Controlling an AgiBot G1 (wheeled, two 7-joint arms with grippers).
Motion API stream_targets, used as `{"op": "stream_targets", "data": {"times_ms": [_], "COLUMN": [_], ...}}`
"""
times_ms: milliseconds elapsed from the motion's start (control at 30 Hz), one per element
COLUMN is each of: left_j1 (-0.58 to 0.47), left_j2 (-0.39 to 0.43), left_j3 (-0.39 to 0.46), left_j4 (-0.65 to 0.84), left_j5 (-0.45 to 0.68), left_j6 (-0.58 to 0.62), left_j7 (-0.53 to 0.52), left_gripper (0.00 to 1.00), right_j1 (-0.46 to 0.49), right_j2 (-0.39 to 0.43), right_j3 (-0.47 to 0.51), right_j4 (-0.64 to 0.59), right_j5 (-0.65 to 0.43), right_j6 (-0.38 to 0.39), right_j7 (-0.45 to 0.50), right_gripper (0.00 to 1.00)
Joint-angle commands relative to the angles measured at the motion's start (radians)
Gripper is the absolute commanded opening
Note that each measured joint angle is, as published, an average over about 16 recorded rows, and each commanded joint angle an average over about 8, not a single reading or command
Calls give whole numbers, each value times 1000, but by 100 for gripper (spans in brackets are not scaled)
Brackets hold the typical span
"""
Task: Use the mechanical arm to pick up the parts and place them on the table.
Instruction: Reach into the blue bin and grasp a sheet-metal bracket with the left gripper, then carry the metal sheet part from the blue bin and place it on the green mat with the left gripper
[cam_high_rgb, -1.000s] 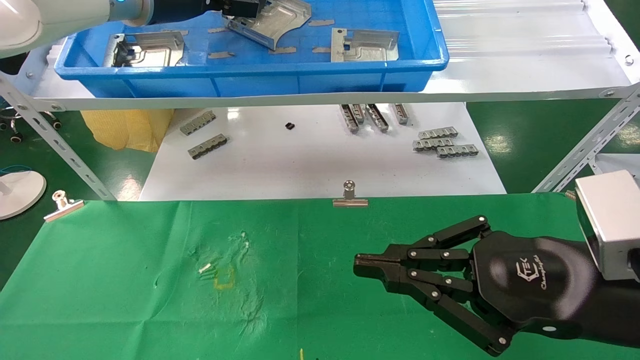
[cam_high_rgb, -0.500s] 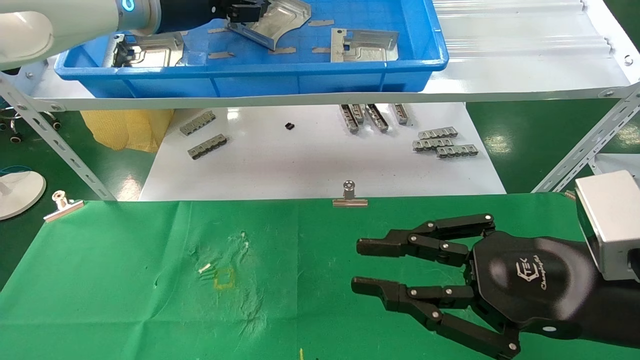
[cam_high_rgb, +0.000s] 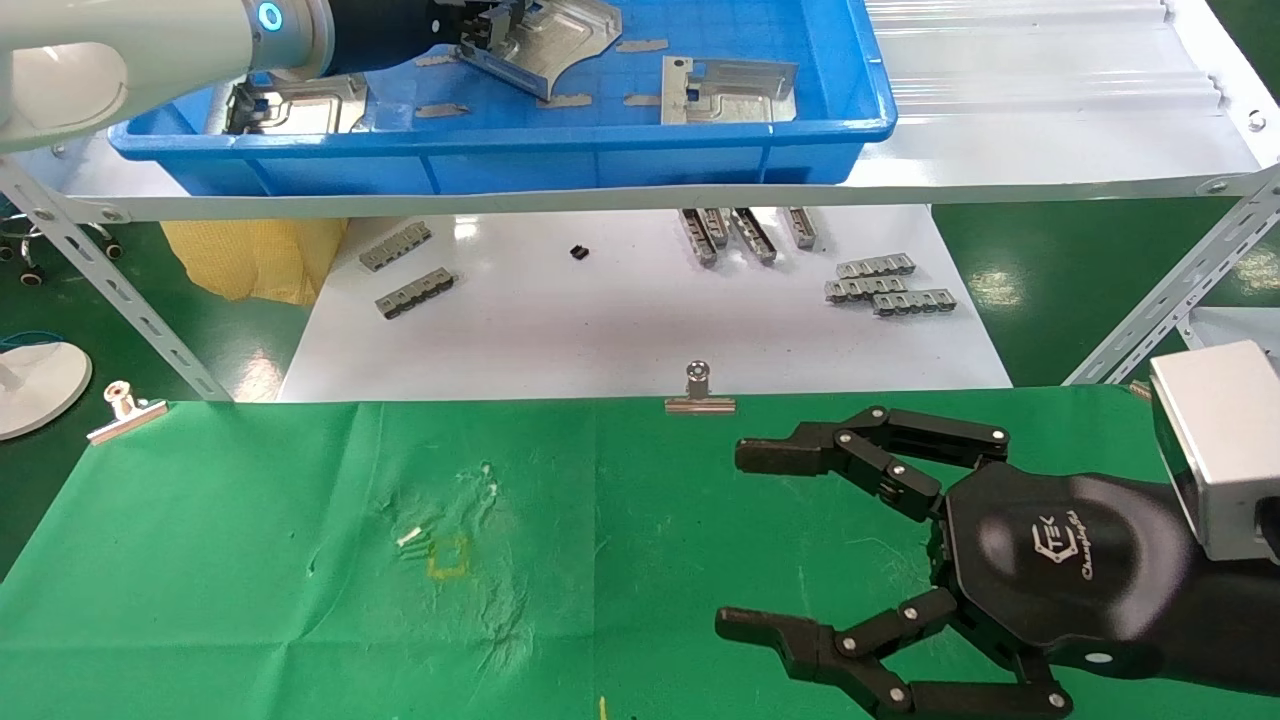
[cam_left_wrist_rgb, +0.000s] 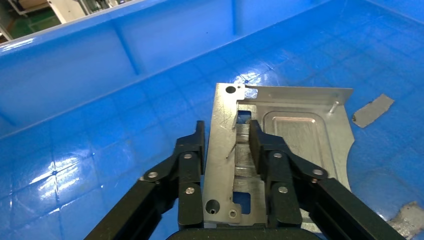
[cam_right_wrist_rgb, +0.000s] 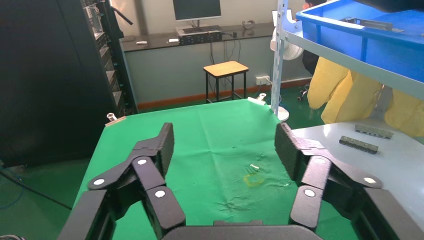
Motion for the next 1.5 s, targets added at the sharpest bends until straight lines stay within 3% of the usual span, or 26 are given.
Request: {"op": "stream_targets", "data": {"times_ms": [33, 300, 533, 1000, 1200, 1367, 1500], "left_j1": [2, -10, -38, 9, 59, 130, 207], "left_j2": [0, -7, -48, -300, -388, -465, -537], "left_j3": [12, 34, 3, -124, -175, -167, -114], "left_j4": [-3, -18, -31, -124, -144, -215, -322], "left_j5": [-2, -33, -100, -314, -420, -478, -492], "left_j6": [-6, -39, 19, 520, 804, 992, 1010], "left_j7": [-10, -16, 67, 450, 595, 719, 818], "left_gripper": [0, 0, 0, 0, 0, 0, 0], "right_j1": [0, 0, 0, 0, 0, 0, 0], "right_j2": [0, 0, 0, 0, 0, 0, 0], "right_j3": [0, 0, 0, 0, -1, -1, -1], "right_j4": [0, 0, 0, 0, 0, 0, 0], "right_j5": [0, 0, 0, 0, 0, 0, 0], "right_j6": [0, 0, 0, 0, 0, 0, 0], "right_j7": [0, 0, 0, 0, 0, 0, 0], "right_gripper": [100, 100, 100, 100, 100, 100, 100]}}
